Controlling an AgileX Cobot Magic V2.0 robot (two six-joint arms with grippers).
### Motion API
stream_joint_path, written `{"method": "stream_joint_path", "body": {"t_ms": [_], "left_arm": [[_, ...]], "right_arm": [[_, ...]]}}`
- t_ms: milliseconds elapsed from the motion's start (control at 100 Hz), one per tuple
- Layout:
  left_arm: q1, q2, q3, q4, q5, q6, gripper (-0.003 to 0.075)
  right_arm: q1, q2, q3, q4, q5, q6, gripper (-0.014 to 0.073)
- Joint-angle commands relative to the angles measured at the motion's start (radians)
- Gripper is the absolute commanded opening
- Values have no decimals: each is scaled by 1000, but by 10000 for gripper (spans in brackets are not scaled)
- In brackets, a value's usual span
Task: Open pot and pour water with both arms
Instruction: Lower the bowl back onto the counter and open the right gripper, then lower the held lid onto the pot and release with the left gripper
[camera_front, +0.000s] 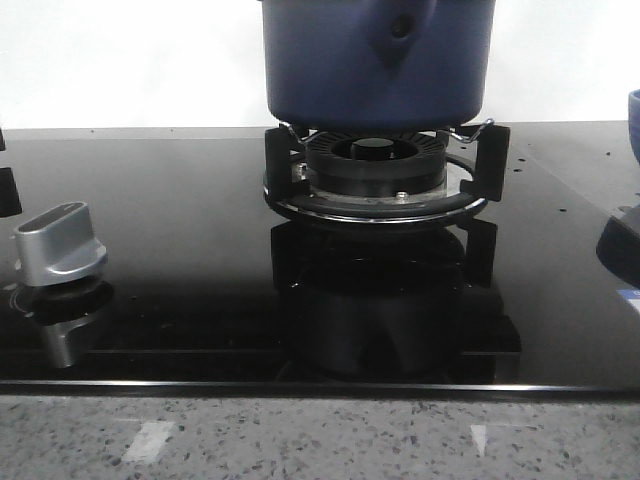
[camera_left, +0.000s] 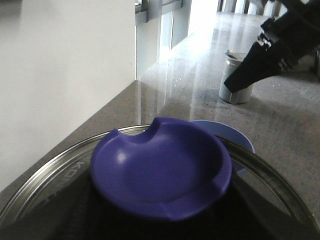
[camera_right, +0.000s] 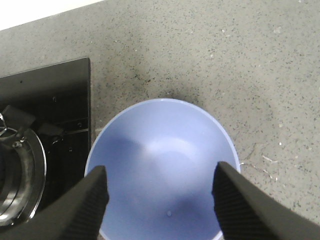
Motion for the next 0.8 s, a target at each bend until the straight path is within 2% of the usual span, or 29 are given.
{"method": "stream_joint_path", "body": {"t_ms": [0, 150, 790], "left_arm": [[-16, -25, -40, -94, -12, 27, 358], [-16, -2, -40, -99, -47, 82, 358], [-16, 34, -40, -120, -65, 84, 358]], "right_arm": [[-7, -29, -35, 29, -24, 1, 414], [-7, -29, -35, 29, -27, 1, 414], [-7, -27, -35, 30, -52, 1, 414]]}}
